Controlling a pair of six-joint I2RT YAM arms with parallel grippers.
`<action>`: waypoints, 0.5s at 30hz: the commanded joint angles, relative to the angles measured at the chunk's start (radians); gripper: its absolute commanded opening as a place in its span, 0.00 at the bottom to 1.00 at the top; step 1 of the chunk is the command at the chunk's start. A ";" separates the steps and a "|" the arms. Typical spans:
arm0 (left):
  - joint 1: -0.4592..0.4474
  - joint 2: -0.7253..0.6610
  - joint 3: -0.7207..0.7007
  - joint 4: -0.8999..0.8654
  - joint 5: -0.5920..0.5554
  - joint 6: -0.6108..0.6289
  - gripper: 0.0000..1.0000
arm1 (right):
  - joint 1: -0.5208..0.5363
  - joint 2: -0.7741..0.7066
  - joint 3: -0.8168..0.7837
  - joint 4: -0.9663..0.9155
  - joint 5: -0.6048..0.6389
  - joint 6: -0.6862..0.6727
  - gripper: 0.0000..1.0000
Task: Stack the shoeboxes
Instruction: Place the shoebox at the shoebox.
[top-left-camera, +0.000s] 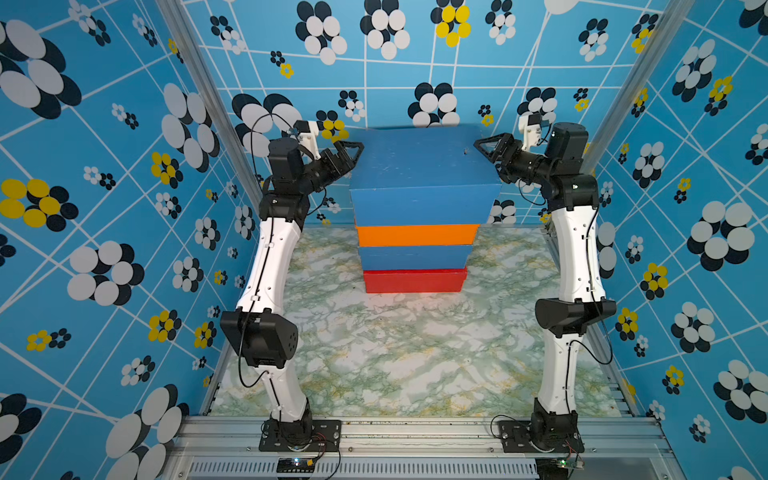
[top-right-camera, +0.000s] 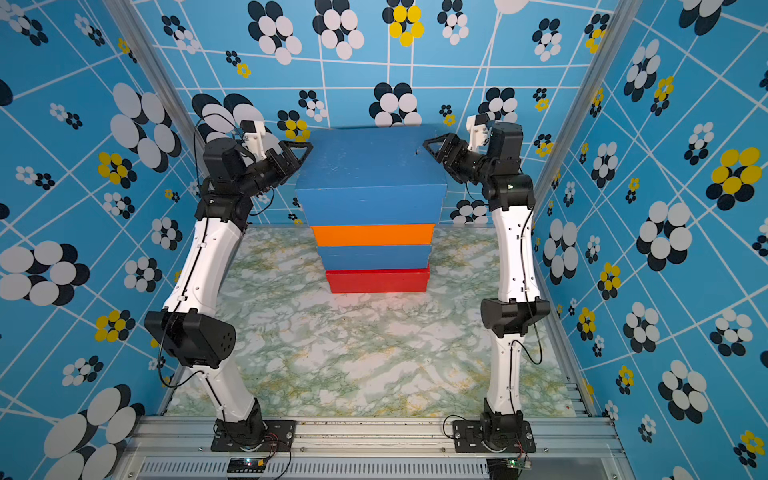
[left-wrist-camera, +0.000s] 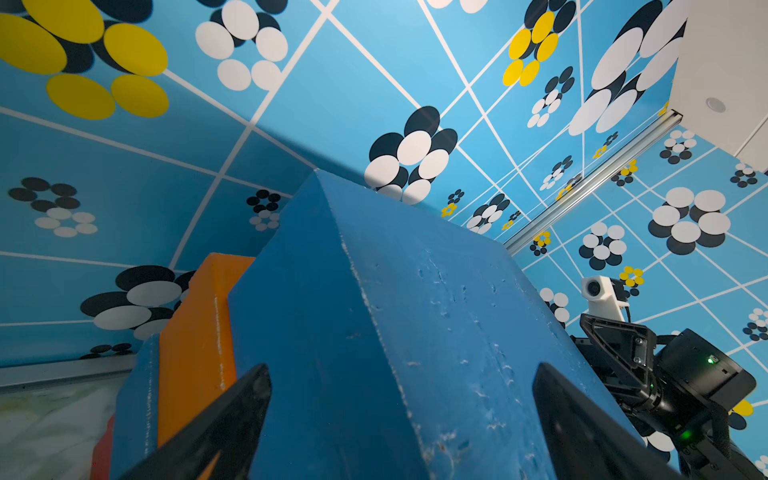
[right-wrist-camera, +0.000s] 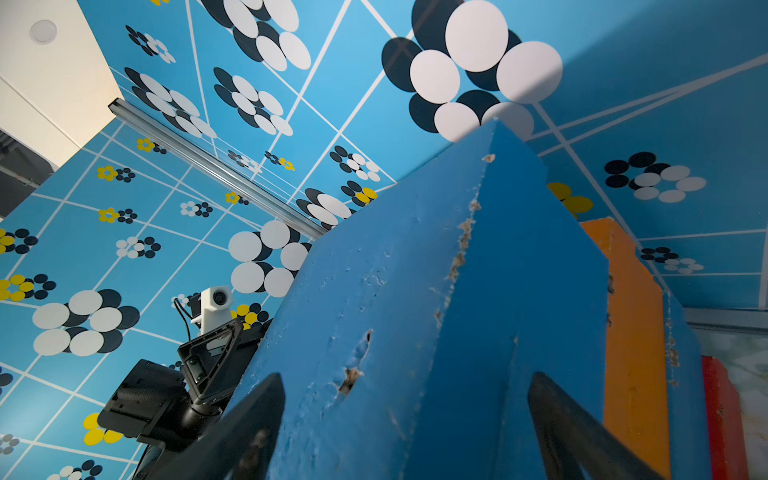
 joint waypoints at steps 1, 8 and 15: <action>0.017 -0.009 0.039 0.010 0.004 -0.006 0.99 | -0.008 -0.031 0.024 -0.007 0.009 -0.035 0.96; 0.036 -0.126 -0.023 0.028 0.001 0.012 1.00 | -0.008 -0.149 0.025 -0.109 0.047 -0.121 0.99; 0.034 -0.342 -0.245 0.092 -0.006 0.067 0.99 | -0.003 -0.250 0.022 -0.276 0.071 -0.251 0.99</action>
